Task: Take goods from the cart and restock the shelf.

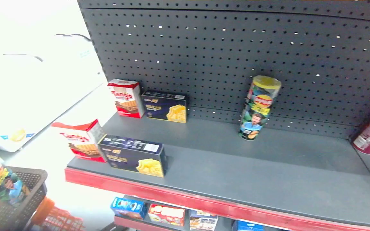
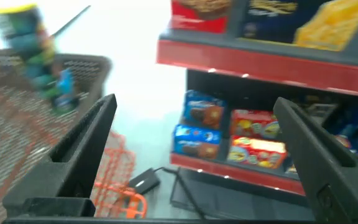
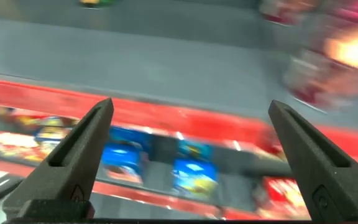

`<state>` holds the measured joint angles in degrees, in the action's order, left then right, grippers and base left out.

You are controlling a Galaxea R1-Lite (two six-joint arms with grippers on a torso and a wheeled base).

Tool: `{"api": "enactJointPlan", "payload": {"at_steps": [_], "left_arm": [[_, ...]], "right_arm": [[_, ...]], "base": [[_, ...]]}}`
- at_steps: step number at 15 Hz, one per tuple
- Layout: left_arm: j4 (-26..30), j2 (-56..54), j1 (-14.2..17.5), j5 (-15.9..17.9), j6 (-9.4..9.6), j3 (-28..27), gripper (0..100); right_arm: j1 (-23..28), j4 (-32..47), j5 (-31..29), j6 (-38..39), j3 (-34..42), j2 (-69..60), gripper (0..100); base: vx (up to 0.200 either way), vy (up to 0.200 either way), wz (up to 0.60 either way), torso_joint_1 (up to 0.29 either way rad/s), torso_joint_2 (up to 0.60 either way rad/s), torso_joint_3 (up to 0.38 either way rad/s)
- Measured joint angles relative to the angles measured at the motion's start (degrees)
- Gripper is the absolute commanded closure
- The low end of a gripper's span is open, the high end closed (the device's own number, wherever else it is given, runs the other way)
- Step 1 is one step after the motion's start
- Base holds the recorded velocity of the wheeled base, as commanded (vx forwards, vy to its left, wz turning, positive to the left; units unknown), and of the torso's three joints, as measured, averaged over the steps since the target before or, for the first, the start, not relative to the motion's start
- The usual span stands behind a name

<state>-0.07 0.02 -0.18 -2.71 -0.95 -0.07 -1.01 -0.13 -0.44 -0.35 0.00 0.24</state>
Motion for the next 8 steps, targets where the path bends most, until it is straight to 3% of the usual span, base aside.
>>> {"api": "enactJointPlan", "payload": {"at_steps": [2, 8], "left_arm": [[-0.02, 0.0, 0.02, 0.0, 0.0, -0.02, 0], [-0.02, 0.0, 0.05, 0.02, 0.0, -0.02, 0]], "right_arm": [[0.0, -0.02, 0.0, 0.0, 0.0, 0.0, 0], [-0.15, 0.04, -0.05, -0.02, 0.0, 0.0, 0]], "base": [[0.0, 0.0, 0.6, 0.005, 0.01, 0.002], [0.0, 0.0, 0.0, 0.0, 0.0, 0.0]]}}
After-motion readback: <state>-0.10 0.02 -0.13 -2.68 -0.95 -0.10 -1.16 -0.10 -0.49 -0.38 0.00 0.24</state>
